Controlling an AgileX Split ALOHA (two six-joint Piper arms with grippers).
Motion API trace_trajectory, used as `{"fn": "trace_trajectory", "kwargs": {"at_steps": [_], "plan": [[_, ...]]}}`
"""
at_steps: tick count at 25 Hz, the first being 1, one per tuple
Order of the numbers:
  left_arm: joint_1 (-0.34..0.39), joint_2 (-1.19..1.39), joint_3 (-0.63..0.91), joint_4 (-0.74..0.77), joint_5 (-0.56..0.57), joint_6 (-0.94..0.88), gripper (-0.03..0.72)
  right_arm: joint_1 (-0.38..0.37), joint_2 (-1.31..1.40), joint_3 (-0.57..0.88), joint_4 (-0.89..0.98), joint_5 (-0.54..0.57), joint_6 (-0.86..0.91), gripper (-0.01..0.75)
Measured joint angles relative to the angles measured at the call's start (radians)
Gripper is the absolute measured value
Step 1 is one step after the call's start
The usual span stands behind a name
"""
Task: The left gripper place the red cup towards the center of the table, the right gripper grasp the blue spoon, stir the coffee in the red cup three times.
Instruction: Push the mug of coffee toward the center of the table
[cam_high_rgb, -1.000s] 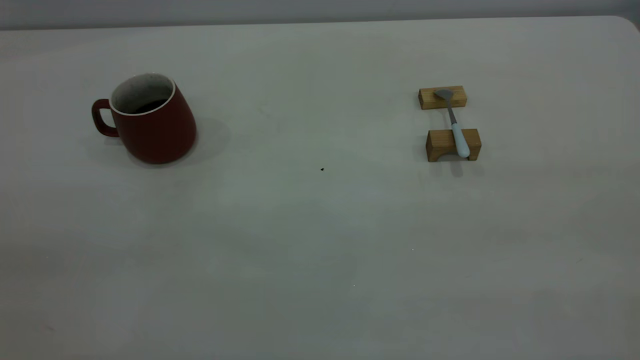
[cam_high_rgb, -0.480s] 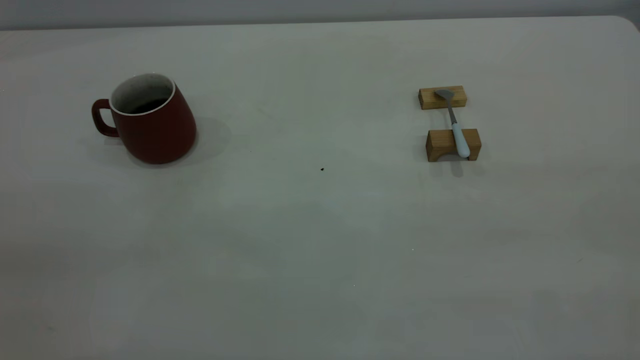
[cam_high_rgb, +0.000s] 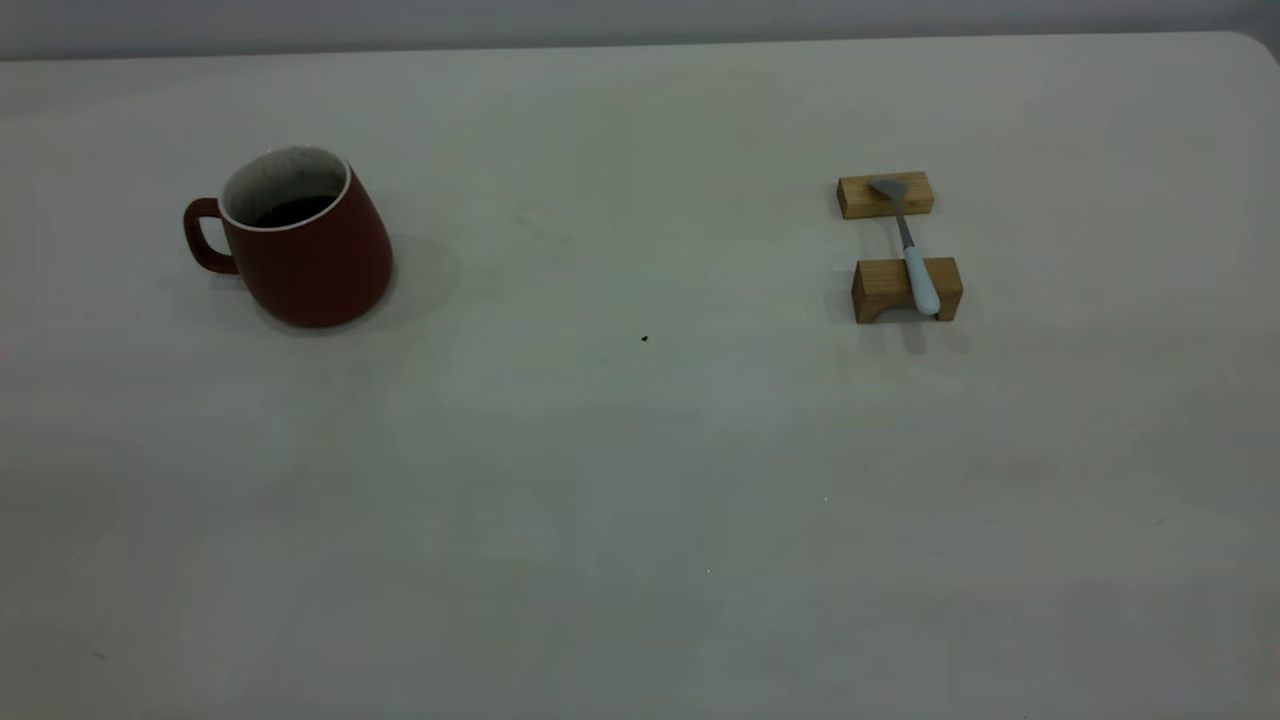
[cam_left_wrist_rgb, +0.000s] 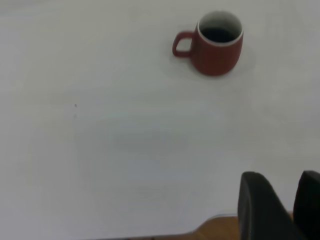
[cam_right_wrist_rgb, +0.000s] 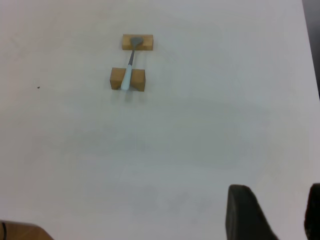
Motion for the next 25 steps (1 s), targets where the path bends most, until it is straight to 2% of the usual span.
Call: {"fn": "trace_trajectory", "kwargs": {"at_steps": [4,10,16,19,25], "plan": [[0.000,0.210,-0.083,0.008,-0.038,0.000,0.243,0.000,0.000,0.000,0.000,0.000,0.000,0.331],[0.000,0.609,-0.145,0.088,-0.226,0.050,0.243,0.000,0.000,0.000,0.000,0.000,0.000,0.331],[0.000,1.018,-0.270,0.102,-0.331,0.169,0.263,0.000,0.000,0.000,0.000,0.000,0.000,0.331],[0.000,1.235,-0.373,0.102,-0.346,0.287,0.345,0.000,0.000,0.000,0.000,0.000,0.000,0.331],[0.000,1.603,-0.601,0.101,-0.346,0.496,0.596,0.000,0.000,0.000,0.000,0.000,0.000,0.331]]}}
